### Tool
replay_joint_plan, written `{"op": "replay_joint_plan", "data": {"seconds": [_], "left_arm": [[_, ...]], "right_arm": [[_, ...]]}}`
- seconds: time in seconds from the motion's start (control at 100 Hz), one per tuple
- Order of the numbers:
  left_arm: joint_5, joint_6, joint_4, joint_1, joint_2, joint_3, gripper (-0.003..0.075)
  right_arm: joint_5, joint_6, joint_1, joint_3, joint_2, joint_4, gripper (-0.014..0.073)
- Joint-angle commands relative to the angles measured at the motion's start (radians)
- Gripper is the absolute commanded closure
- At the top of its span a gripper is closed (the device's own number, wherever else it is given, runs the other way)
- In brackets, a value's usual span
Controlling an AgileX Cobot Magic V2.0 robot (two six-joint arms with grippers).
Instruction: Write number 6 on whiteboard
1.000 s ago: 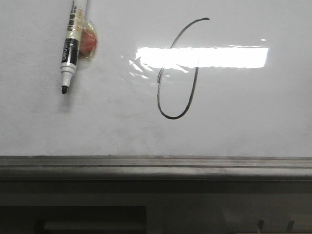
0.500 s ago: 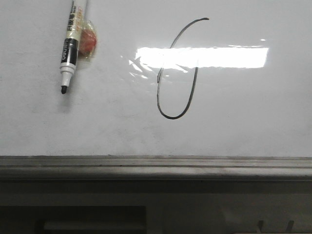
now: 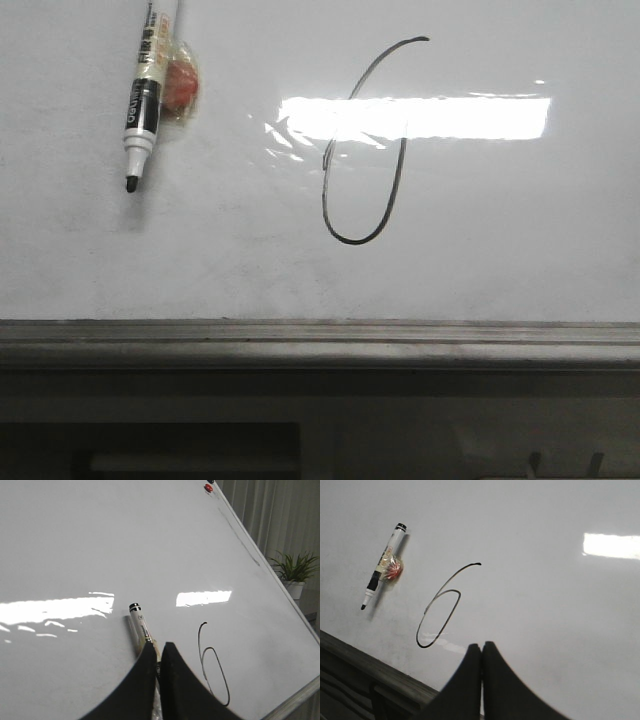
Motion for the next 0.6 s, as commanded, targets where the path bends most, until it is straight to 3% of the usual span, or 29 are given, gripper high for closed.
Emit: {"op": "replay_joint_plan", "data": {"seconds": [0.0, 0.09, 0.2, 0.45, 0.59], "left_arm": [[0.011, -0.079, 0.229, 0.007, -0.017, -0.017, 0.074], [-0.019, -0.333, 0.538, 0.045, 0.0, 0.021, 0.074], [-0.063, -0.649, 0.807, 0.17, 0.022, 0.078, 0.074], [-0.063, -1.023, 1.092, 0.584, 0.022, 0.15, 0.074], [0.005, -1.19, 1.203, 0.741, -0.015, 0.179, 0.074]], "right_arm": [[-0.066, -0.008, -0.004, -0.025, 0.025, 0.028, 0.0645], [-0.066, -0.008, -0.004, -0.025, 0.025, 0.028, 0.0645], [-0.066, -0.008, -0.004, -0.025, 0.025, 0.028, 0.0645], [-0.066, -0.008, -0.004, -0.025, 0.025, 0.028, 0.0645], [-0.066, -0.008, -0.004, -0.025, 0.025, 0.028, 0.0645]]}}
